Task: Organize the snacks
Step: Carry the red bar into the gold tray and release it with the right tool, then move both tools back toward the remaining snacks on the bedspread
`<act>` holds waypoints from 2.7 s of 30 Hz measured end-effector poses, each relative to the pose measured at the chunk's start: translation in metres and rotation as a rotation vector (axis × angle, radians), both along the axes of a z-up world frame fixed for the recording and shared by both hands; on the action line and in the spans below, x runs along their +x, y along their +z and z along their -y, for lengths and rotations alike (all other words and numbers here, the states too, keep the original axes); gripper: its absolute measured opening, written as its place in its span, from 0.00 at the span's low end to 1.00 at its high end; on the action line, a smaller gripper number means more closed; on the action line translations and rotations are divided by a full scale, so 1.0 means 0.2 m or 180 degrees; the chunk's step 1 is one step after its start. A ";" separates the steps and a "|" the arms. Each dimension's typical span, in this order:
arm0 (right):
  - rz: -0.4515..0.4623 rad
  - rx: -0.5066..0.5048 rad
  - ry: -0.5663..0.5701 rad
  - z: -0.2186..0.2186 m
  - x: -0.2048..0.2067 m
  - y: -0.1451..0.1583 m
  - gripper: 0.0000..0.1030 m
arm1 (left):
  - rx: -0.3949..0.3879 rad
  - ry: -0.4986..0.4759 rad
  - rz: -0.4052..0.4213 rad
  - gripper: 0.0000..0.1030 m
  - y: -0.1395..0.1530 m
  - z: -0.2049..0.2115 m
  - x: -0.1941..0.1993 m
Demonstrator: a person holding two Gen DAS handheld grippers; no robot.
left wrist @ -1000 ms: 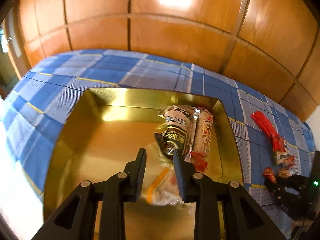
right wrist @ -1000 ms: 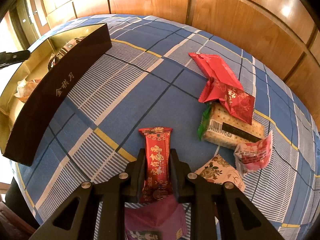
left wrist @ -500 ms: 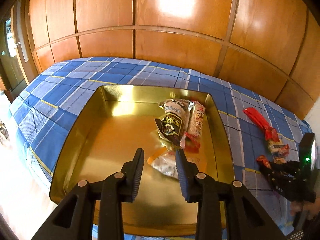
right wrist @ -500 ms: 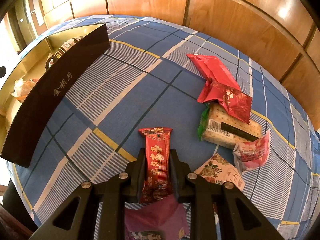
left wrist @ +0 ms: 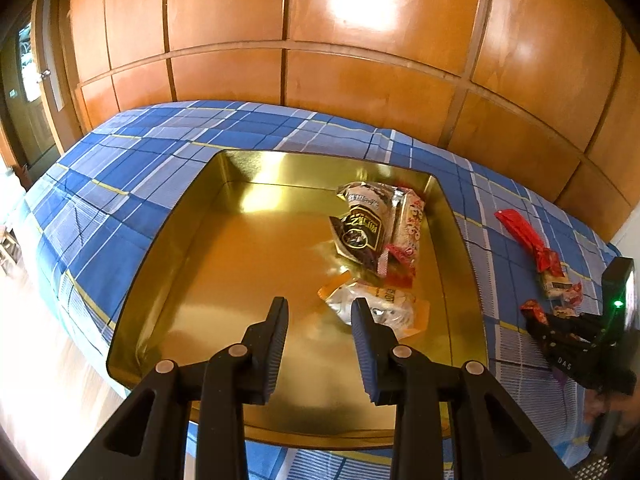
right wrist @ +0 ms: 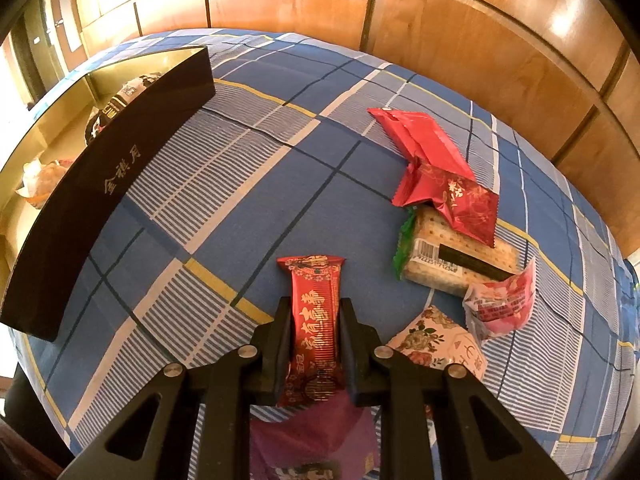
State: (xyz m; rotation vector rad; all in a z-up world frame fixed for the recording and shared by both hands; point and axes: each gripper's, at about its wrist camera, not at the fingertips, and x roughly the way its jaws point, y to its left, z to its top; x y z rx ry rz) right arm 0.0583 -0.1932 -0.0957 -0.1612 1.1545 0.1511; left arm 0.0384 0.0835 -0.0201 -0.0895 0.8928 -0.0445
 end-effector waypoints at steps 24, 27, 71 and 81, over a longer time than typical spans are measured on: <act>0.0402 0.1473 0.0502 -0.50 -0.07 0.51 0.21 | -0.0055 0.0362 -0.0017 0.32 -0.04 -0.21 -0.05; 0.0336 0.1449 0.0642 -0.61 -0.09 0.50 0.21 | -0.0059 0.0362 -0.0017 0.33 -0.04 -0.22 -0.06; 0.0557 0.0876 0.0544 -0.46 -0.21 0.48 0.28 | 0.0113 -0.0069 0.0082 0.38 0.00 -0.01 -0.11; 0.0642 0.0729 0.0253 -0.23 -0.19 0.50 0.28 | 0.0175 -0.0278 0.0097 0.38 0.01 0.10 -0.12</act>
